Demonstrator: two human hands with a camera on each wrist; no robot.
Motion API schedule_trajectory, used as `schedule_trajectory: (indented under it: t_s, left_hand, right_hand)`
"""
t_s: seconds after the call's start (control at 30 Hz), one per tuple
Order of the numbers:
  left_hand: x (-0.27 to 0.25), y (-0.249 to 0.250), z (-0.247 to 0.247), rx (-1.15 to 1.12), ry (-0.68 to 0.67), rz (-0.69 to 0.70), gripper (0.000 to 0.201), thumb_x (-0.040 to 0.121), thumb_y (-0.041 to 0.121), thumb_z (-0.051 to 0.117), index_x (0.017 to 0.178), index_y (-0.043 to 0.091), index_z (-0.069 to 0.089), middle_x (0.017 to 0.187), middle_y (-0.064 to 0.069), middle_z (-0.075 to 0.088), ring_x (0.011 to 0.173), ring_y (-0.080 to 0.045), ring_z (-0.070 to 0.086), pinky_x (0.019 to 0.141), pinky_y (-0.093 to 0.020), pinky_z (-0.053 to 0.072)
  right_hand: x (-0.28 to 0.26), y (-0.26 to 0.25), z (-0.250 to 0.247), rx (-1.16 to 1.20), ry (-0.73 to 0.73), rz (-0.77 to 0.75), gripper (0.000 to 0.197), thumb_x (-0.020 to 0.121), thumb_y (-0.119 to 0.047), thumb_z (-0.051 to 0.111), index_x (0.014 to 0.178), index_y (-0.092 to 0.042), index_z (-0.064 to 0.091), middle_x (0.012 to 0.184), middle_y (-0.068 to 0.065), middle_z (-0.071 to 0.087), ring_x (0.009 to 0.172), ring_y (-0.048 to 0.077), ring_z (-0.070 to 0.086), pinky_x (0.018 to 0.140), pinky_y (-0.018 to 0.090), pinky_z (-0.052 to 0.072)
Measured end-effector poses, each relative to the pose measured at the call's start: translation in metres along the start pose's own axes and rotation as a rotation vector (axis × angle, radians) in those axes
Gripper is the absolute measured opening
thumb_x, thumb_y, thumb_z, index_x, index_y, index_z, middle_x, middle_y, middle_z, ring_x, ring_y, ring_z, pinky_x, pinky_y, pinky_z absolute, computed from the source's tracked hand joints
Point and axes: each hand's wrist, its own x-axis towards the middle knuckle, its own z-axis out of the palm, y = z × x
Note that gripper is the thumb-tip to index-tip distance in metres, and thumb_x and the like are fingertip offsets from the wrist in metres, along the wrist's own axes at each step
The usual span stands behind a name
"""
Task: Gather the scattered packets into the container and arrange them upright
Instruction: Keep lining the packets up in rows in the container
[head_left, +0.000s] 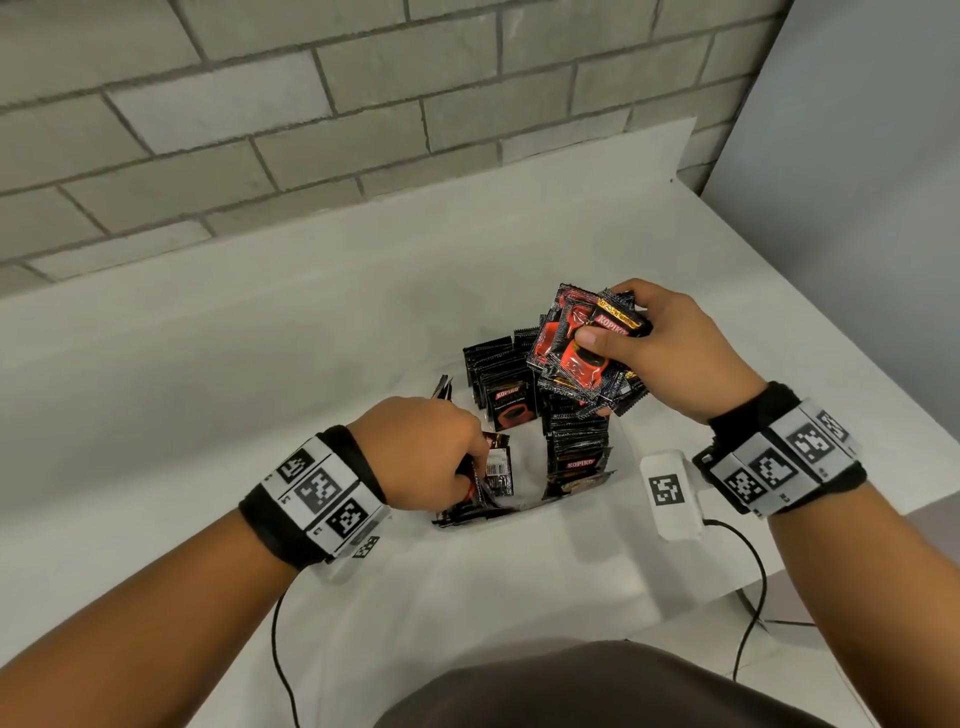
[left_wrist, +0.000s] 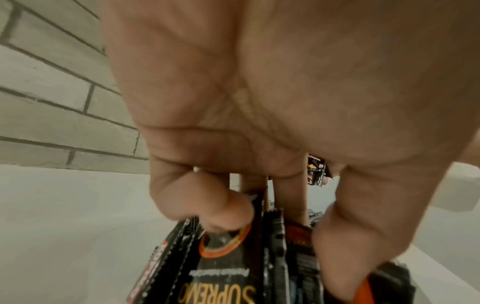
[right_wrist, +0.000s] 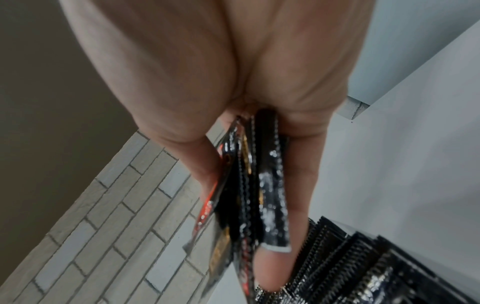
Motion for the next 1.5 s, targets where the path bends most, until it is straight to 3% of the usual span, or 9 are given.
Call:
schedule_trajectory:
  t_s: [0.23,0.4,0.6,0.83,1.0,1.17,1.27,1.37,1.5]
  left_hand:
    - [-0.004,0.003,0.001,0.007,-0.006,-0.001,0.048,0.089,0.034,0.058,0.135,0.047,0.054,0.129,0.019,0.055,0.109,-0.014,0.059,0.076,-0.029,0.048]
    - [0.0,0.013,0.007,0.096,-0.005,0.017,0.04,0.09,0.029,0.059,0.129,0.038,0.061,0.125,0.013,0.055,0.101,-0.02,0.061,0.072,-0.034,0.053]
    - [0.006,0.025,0.013,0.153,0.024,-0.007,0.047,0.087,0.018,0.057,0.13,0.038,0.061,0.122,0.011,0.052,0.093,-0.024,0.062,0.056,-0.027,0.029]
    - [-0.001,-0.001,0.001,-0.185,0.189,0.003,0.022,0.087,0.029,0.075,0.102,0.045,0.077,0.112,0.025,0.066,0.095,-0.001,0.06,0.081,-0.032,0.053]
    - [-0.01,-0.024,0.004,-0.488,0.276,-0.035,0.029,0.077,0.021,0.087,0.088,0.047,0.079,0.092,0.026,0.075,0.088,-0.002,0.071,0.084,-0.038,0.056]
    - [-0.021,-0.032,0.004,-0.641,0.471,0.056,0.032,0.077,0.016,0.088,0.088,0.044,0.08,0.092,0.018,0.078,0.09,-0.011,0.055,0.073,-0.02,0.043]
    - [-0.025,-0.032,0.003,-0.721,0.576,0.091,0.018,0.078,0.023,0.085,0.091,0.035,0.08,0.101,0.023,0.076,0.103,-0.013,0.054,0.082,-0.013,0.04]
    - [-0.026,-0.032,0.001,-0.851,0.562,0.106,0.015,0.085,0.015,0.079,0.094,0.027,0.075,0.105,0.019,0.077,0.115,-0.011,0.062,0.098,-0.019,0.044]
    - [-0.025,-0.041,0.004,-0.984,0.56,0.03,0.009,0.091,0.017,0.073,0.099,0.013,0.069,0.103,0.004,0.08,0.105,-0.016,0.072,0.106,-0.04,0.05]
  right_hand:
    - [0.0,-0.002,0.002,-0.028,-0.009,-0.017,0.035,0.084,-0.031,0.079,0.112,-0.017,0.064,0.097,-0.001,0.075,0.083,0.011,0.074,0.078,0.032,0.062]
    - [0.001,-0.001,0.005,-0.026,-0.019,-0.007,0.037,0.083,-0.032,0.079,0.113,-0.017,0.064,0.097,0.0,0.075,0.084,0.015,0.074,0.082,0.04,0.061]
    - [0.001,0.002,0.006,-0.023,-0.024,-0.004,0.037,0.083,-0.033,0.079,0.113,-0.018,0.064,0.098,0.001,0.075,0.086,0.016,0.074,0.083,0.045,0.061]
    - [0.0,0.005,0.002,-0.016,-0.014,0.002,0.037,0.083,-0.033,0.079,0.112,-0.018,0.064,0.098,0.001,0.075,0.087,0.016,0.074,0.085,0.045,0.06]
    - [-0.001,0.004,0.002,-0.011,-0.017,0.003,0.035,0.083,-0.031,0.079,0.111,-0.018,0.065,0.097,0.0,0.075,0.084,0.014,0.074,0.083,0.042,0.061]
    - [-0.001,0.004,0.004,-0.026,-0.027,-0.006,0.034,0.084,-0.032,0.078,0.112,-0.018,0.065,0.096,-0.001,0.075,0.083,0.013,0.074,0.082,0.039,0.061]
    - [-0.001,0.005,0.006,-0.028,-0.034,-0.006,0.035,0.084,-0.033,0.078,0.112,-0.018,0.064,0.097,-0.001,0.075,0.083,0.012,0.074,0.081,0.04,0.062]
    - [-0.001,0.004,0.007,-0.035,-0.039,-0.009,0.036,0.084,-0.034,0.078,0.113,-0.018,0.064,0.097,0.0,0.075,0.083,0.013,0.074,0.08,0.04,0.062]
    - [0.0,0.005,0.007,-0.039,-0.042,-0.01,0.037,0.084,-0.035,0.078,0.113,-0.019,0.064,0.097,-0.001,0.075,0.084,0.013,0.074,0.081,0.04,0.061]
